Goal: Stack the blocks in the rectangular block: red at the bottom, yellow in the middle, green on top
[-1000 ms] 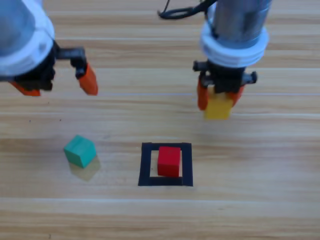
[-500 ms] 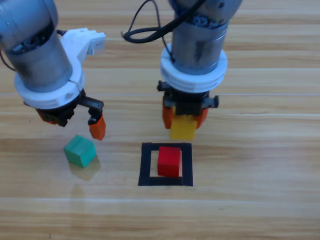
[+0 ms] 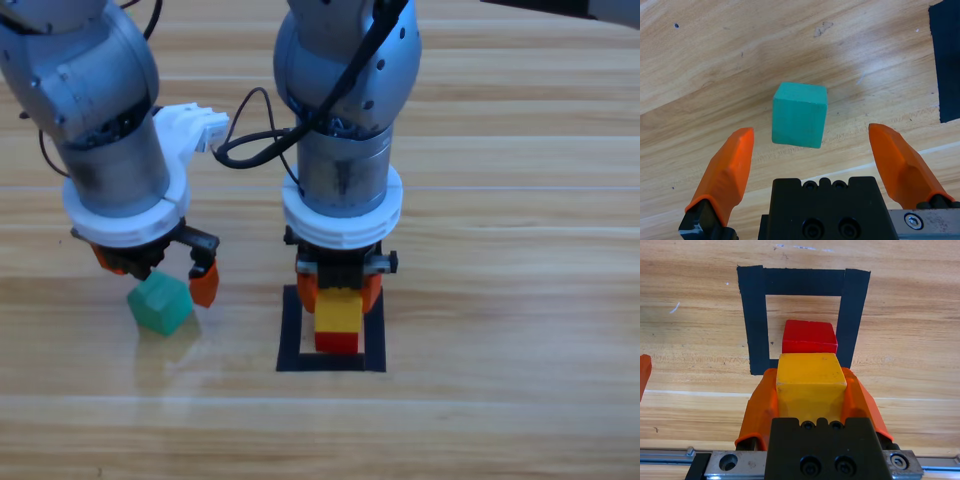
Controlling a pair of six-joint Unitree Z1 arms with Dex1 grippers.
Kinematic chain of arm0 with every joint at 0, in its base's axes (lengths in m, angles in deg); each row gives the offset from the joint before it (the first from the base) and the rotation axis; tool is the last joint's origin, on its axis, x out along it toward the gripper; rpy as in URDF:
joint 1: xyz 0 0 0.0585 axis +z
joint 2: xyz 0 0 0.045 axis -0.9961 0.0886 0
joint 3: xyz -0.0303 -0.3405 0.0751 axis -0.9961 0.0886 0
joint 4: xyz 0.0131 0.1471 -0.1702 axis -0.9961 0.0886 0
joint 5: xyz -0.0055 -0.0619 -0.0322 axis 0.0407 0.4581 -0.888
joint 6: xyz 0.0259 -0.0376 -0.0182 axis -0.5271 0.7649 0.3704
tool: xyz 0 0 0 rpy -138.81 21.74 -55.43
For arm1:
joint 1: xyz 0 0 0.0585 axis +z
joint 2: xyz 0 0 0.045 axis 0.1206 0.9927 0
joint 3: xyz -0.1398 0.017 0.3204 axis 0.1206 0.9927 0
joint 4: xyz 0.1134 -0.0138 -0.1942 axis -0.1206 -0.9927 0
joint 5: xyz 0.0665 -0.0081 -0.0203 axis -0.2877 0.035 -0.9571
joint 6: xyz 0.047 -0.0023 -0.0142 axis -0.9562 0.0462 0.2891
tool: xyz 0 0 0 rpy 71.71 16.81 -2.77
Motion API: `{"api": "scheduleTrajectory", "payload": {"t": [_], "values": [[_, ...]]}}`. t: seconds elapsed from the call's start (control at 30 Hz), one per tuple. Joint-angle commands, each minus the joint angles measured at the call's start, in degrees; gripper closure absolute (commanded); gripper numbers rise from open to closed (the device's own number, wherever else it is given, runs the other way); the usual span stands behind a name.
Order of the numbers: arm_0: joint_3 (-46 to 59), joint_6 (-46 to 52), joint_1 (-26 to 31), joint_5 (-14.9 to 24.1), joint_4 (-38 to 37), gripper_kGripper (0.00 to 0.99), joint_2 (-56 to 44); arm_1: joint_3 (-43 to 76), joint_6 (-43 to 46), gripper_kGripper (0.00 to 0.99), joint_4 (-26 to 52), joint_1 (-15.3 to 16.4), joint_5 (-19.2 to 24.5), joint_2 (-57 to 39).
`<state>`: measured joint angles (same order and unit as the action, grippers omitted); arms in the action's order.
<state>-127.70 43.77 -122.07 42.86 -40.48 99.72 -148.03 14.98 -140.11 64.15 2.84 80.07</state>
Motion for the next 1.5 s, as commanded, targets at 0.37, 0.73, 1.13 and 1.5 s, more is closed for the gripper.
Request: {"api": "scheduleTrajectory", "payload": {"t": [0.37,0.73,1.13,1.5], "values": [[1.9,-2.4,5.3,0.9,-1.8,0.014,2.4,-1.0,0.3,0.439,-0.8,1.2,1.2,4.2],[0.9,1.8,6.8,-2.7,-1.3,0.0,3.1,-1.4,12.1,0.0,-0.7,3.5,9.1,-12.1],[5.7,0.6,4.9,-2.6,-5.3,0.0,2.4,29.8,38.4,0.007,21.2,-0.6,4.4,-33.6],[7.4,0.3,2.9,-2.8,-8.6,0.016,2.8,65.0,55.0,0.004,41.6,-8.1,-0.4,-54.7]]}}
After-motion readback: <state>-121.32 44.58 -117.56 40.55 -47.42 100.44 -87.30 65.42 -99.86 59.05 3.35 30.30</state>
